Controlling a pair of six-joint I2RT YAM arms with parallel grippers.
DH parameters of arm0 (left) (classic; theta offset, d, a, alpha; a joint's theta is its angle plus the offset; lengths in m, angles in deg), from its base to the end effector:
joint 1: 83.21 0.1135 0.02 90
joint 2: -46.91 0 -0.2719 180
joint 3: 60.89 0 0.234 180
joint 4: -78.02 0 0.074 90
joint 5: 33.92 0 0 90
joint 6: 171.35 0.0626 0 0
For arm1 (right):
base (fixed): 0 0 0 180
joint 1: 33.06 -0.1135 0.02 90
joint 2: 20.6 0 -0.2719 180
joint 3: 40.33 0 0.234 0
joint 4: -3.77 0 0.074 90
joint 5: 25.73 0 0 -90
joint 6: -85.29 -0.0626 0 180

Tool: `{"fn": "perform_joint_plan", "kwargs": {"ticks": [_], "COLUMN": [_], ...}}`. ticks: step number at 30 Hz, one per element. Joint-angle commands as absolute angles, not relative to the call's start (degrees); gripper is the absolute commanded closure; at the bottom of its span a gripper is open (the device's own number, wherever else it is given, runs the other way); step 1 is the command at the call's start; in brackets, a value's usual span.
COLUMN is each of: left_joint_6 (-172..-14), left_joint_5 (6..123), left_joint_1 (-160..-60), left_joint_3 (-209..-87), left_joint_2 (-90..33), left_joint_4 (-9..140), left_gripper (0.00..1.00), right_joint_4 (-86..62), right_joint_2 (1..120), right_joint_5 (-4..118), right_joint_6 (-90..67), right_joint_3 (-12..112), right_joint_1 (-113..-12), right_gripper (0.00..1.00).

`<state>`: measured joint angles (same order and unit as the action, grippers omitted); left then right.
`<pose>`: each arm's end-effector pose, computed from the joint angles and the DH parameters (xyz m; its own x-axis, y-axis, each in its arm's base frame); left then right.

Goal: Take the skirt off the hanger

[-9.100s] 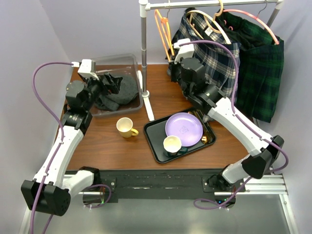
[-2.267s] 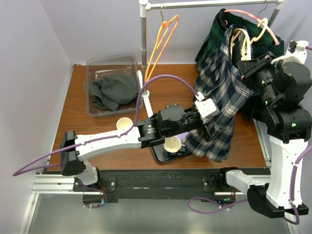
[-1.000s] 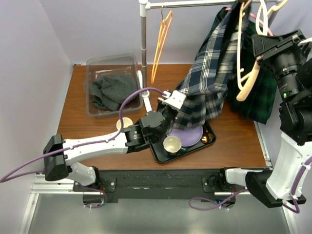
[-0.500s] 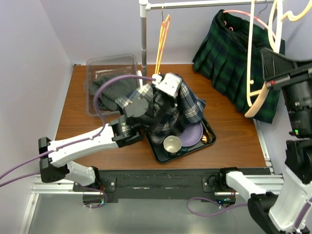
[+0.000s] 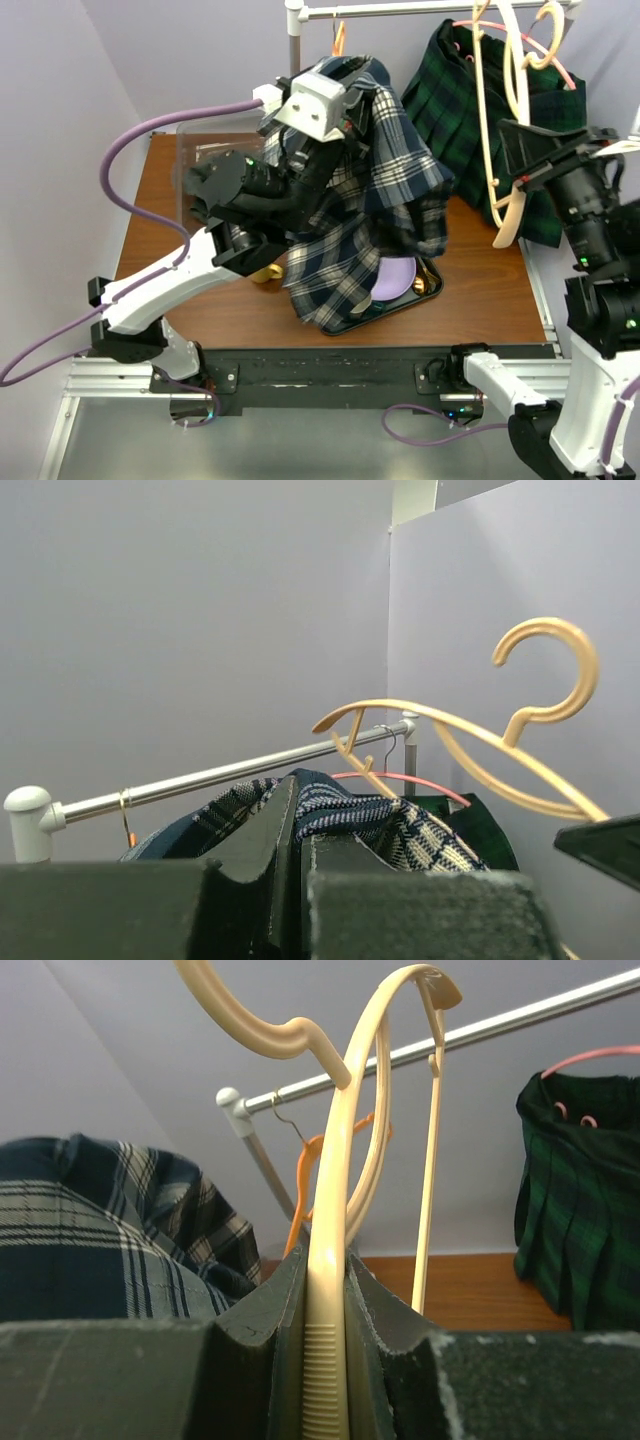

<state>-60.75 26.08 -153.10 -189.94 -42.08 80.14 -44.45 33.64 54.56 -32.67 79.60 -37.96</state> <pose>0.1289 -0.2609 0.6220 0.4574 -0.3630 -0.8118 0.5608 0.8262 -0.0535 0.0857 0.0179 0.5881 0.1496 0.4767 -0.8663 -0.3562 0.8433 0.4025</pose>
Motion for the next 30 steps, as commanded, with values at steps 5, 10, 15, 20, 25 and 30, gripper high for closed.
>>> {"fn": "perform_joint_plan", "kwargs": {"ticks": [5,10,15,20,25,30], "left_joint_6": [-58.5,-55.95,-50.51,-44.45,-33.83,-28.96], "left_joint_5": [28.31,26.47,21.55,18.02,11.63,10.55], "left_joint_1": [-153.87,-153.87,-153.87,-153.78,-153.35,-146.09], "left_joint_3": [-194.67,-190.37,-188.52,-187.81,-186.94,-185.44], "left_joint_2": [-38.79,-32.11,-26.84,-24.46,-27.09,-27.98], "left_joint_4": [84.17,83.38,83.73,84.0,86.53,90.24], "left_gripper": [1.0,1.0,1.0,1.0,1.0,1.0], "right_joint_4": [-46.75,-52.65,-53.89,-51.62,-49.15,-45.37], "right_joint_2": [34.06,36.35,36.97,37.05,40.65,45.83], "right_joint_5": [53.11,51.79,52.05,52.32,53.29,52.32], "right_joint_6": [-29.67,-27.82,-26.86,-28.17,-29.05,-31.42], "right_joint_3": [76.74,78.24,77.97,75.53,76.39,77.18], "right_joint_1": [-37.8,-37.8,-37.8,-37.89,-37.8,-37.89], "right_gripper": [1.0,1.0,1.0,1.0,1.0,1.0]}}
